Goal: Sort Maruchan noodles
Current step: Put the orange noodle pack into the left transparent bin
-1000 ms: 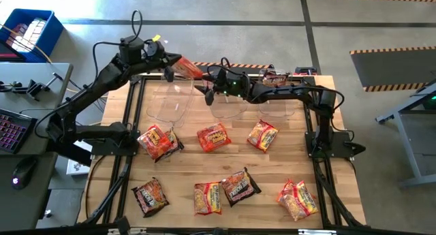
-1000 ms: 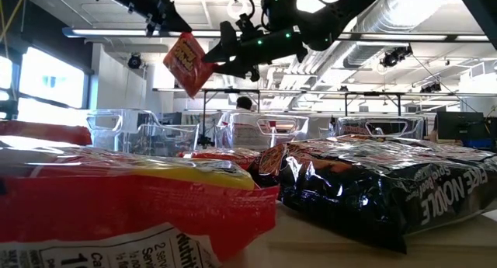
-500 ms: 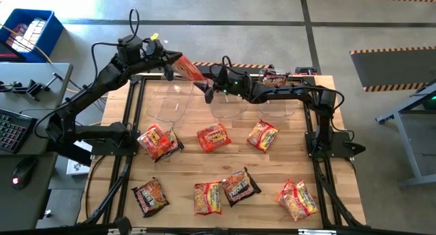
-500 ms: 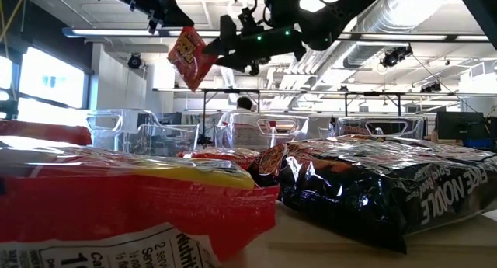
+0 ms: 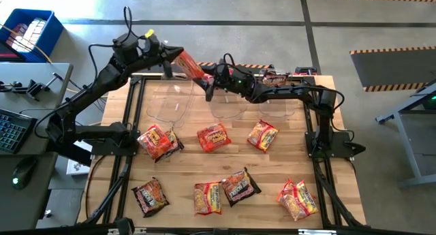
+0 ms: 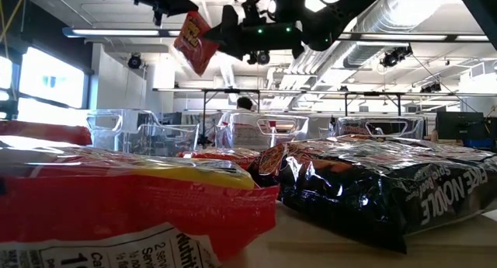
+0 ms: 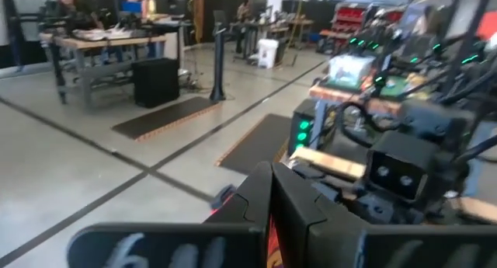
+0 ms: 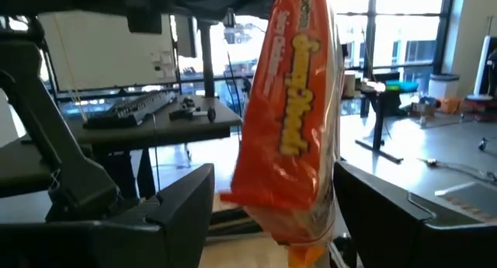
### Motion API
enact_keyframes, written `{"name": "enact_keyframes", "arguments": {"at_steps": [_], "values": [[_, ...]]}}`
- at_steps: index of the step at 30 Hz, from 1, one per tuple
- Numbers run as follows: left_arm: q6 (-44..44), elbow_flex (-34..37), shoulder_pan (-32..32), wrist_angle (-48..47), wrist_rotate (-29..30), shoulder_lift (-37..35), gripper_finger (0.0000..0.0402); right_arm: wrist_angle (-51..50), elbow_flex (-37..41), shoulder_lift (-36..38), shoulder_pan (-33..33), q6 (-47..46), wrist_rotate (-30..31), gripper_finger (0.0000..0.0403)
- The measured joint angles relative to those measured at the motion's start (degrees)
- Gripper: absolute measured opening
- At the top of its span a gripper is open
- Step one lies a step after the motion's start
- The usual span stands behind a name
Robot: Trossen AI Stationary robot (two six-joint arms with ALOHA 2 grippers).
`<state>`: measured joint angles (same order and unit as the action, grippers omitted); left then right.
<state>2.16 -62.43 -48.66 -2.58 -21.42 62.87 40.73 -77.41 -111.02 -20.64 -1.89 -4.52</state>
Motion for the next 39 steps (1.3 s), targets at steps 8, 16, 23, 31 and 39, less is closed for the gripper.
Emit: {"name": "enact_keyframes", "arguments": {"at_steps": [8,16,23,31,39], "values": [[2.9,0.0,0.1,5.2,-0.6,0.0,0.0000,1.7,0.0,0.0,0.0,2.2,-0.1,0.0250],[7.1,0.0,0.4,10.3,-3.7,0.0,0.0000,7.6,0.0,0.0,0.0,2.5,0.4,0.0250],[6.8,0.0,2.2,10.3,-3.7,0.0,0.0000,8.1,-2.0,0.0,0.0,3.5,-0.5,0.0239],[6.4,0.0,2.5,10.8,-3.6,0.0,0.0000,6.3,-2.8,0.0,0.0,5.4,-0.6,0.0173],[-3.3,0.0,0.0,6.1,-3.1,-1.8,0.0027,1.1,-2.8,0.0,-0.3,7.0,-0.6,0.0121]]}}
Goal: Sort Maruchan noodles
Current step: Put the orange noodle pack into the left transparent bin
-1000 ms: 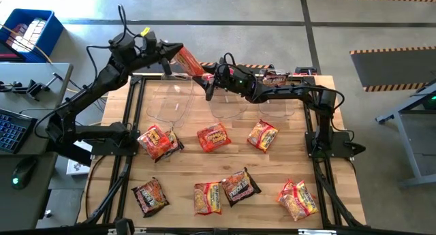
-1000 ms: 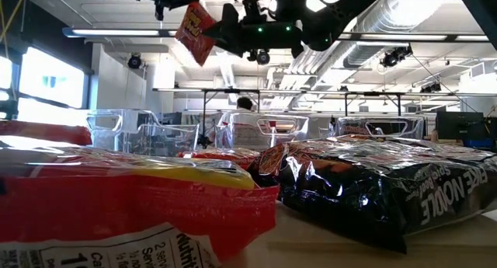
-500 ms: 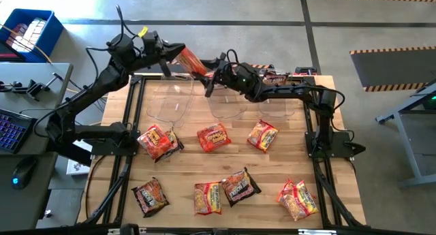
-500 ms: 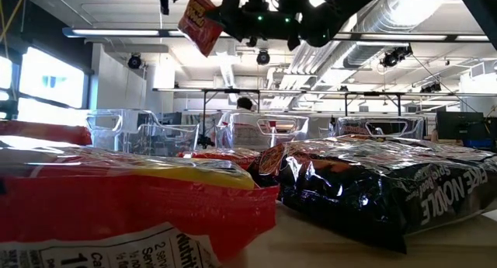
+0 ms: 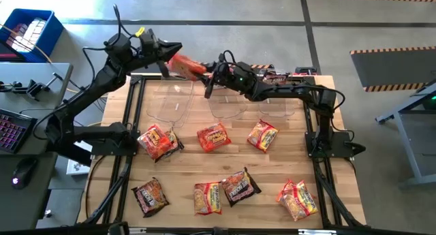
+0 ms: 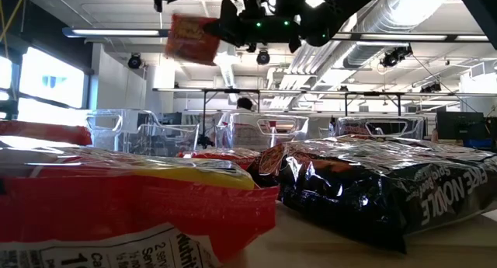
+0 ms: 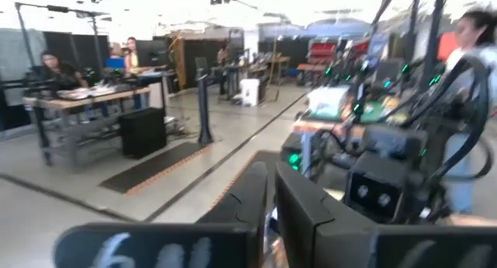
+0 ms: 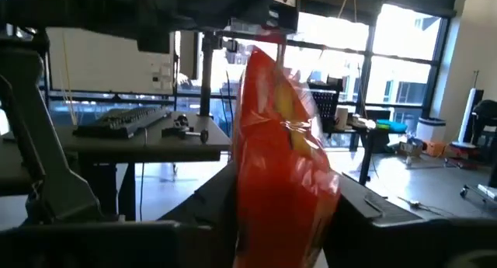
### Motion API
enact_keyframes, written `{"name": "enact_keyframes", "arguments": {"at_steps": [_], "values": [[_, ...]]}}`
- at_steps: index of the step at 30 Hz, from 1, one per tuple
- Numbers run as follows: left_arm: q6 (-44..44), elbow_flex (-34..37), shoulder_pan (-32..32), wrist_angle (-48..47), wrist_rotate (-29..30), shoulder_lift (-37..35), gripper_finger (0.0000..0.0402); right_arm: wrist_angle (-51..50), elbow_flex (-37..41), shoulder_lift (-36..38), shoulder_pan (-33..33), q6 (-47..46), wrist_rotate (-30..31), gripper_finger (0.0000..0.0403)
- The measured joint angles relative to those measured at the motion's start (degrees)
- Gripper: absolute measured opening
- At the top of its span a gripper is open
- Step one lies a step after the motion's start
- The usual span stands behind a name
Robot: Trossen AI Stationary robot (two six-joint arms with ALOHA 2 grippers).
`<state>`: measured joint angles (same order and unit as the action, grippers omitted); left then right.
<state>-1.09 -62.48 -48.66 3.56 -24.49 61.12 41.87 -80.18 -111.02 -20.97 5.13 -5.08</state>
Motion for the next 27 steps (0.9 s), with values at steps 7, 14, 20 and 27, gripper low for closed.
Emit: {"name": "enact_keyframes", "arguments": {"at_steps": [7,14,20,27], "values": [[-5.4,0.0,-1.9,-8.8,4.9,-3.6,0.0082,-8.1,0.0,2.5,-1.0,1.6,-0.4,0.0103],[-10.7,0.0,-0.1,-23.7,5.5,-5.8,0.0126,-15.8,0.0,3.5,-1.9,4.2,-7.6,0.0101],[-14.9,0.0,6.7,-30.5,11.0,-4.5,0.0164,-20.9,0.0,3.5,-1.5,9.0,-11.5,0.0101],[-17.1,-4.9,12.8,-39.1,17.1,0.6,0.0208,-22.8,0.0,3.5,-1.0,10.4,-12.2,0.0101]]}}
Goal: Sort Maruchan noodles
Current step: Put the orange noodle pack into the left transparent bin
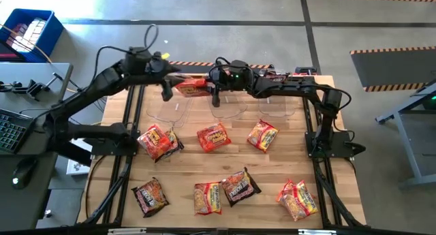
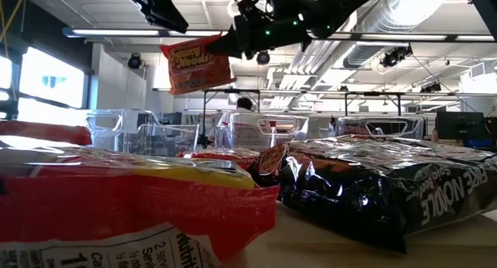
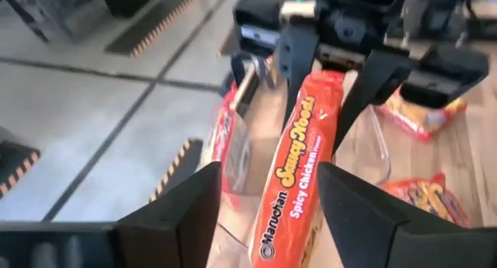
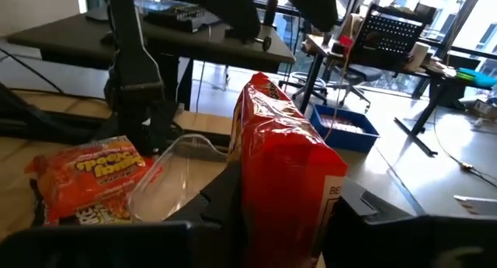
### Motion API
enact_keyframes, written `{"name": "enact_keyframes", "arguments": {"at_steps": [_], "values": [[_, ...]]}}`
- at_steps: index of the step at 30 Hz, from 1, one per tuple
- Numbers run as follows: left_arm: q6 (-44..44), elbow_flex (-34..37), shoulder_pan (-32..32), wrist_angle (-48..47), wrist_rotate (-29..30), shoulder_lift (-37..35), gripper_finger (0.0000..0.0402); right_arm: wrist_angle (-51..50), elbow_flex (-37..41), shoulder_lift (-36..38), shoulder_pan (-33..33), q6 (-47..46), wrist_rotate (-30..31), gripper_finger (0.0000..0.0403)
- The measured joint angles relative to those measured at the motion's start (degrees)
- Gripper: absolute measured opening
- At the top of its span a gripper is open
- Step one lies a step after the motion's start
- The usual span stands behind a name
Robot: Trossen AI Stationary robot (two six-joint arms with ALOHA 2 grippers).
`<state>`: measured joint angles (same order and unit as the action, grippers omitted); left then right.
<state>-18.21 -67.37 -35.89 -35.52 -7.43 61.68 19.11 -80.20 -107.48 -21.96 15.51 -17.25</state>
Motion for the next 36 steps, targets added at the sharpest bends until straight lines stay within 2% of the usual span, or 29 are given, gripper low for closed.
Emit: {"name": "enact_keyframes", "arguments": {"at_steps": [10,16,28,36], "values": [[-0.5,-10.9,4.1,-11.6,0.5,12.0,0.0226,-0.6,0.0,0.0,1.5,1.1,-0.2,0.0100],[-2.2,-14.6,5.8,-17.3,0.5,16.7,0.0226,-1.7,0.0,0.0,1.8,1.5,-0.2,0.0100],[-3.0,-15.8,7.1,-24.0,0.5,15.9,0.0226,-1.4,0.0,0.0,1.8,1.5,0.1,0.0100],[-3.5,-15.8,7.2,-23.4,2.3,17.3,0.0226,-1.1,0.0,0.0,1.8,1.3,0.3,0.0101]]}}
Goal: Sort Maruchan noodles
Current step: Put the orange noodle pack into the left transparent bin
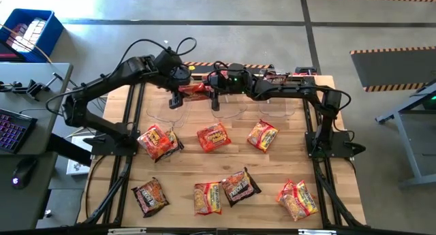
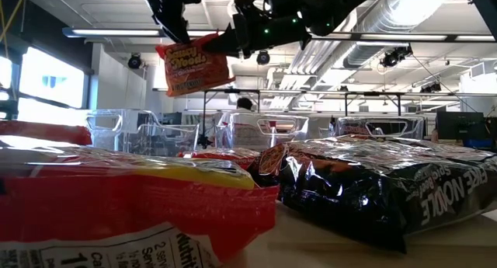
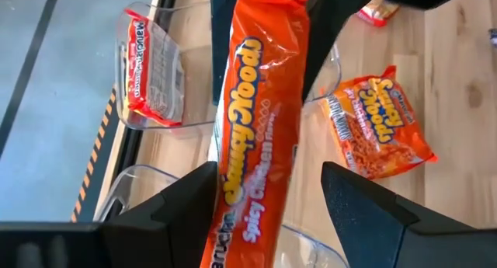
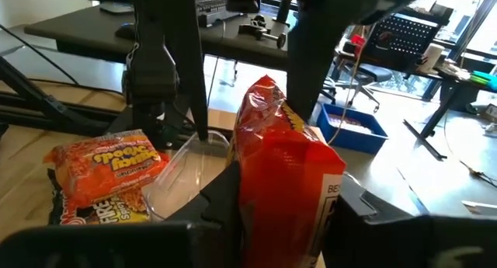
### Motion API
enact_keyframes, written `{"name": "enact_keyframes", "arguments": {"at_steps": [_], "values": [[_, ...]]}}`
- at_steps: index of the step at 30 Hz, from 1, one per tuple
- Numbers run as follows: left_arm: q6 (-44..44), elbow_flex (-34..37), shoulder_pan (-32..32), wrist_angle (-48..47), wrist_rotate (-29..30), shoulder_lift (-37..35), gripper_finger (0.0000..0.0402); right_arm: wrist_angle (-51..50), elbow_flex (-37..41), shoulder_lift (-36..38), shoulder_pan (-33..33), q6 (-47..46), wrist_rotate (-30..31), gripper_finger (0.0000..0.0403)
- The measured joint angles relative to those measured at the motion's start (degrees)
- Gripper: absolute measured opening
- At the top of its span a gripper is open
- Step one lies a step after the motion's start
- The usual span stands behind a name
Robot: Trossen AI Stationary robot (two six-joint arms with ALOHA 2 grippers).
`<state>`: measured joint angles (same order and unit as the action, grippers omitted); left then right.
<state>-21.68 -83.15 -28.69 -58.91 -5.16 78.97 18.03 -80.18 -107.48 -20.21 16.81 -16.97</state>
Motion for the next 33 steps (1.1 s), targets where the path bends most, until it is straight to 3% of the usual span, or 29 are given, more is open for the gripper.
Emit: {"name": "enact_keyframes", "arguments": {"at_steps": [7,15,19,22,26,29,33], "values": [[-1.1,0.0,0.3,0.4,2.3,1.9,0.0197,0.3,0.0,0.0,0.0,-0.2,0.0,0.0101],[-5.5,0.0,0.4,0.0,2.9,2.3,0.0091,0.1,0.0,0.0,0.0,-0.9,0.0,0.0104],[-7.5,0.0,-0.2,0.1,3.8,2.1,0.0055,0.1,0.0,0.1,0.0,-1.5,0.4,0.0130],[-10.2,0.0,-0.3,-0.3,6.4,2.0,0.0049,-2.7,0.0,2.1,-0.2,-0.3,1.6,0.0159],[-16.1,0.0,-1.7,-2.7,9.8,1.9,0.0047,-11.3,0.0,7.7,-0.8,5.6,9.8,0.0180],[-20.0,0.0,-4.3,-5.1,9.8,2.1,0.0047,-19.1,-0.1,12.2,-2.1,9.2,13.6,0.0176],[-25.6,1.0,-9.3,-5.4,8.6,3.1,0.0047,-26.9,-0.1,17.2,-4.5,10.5,12.1,0.0145]]}}
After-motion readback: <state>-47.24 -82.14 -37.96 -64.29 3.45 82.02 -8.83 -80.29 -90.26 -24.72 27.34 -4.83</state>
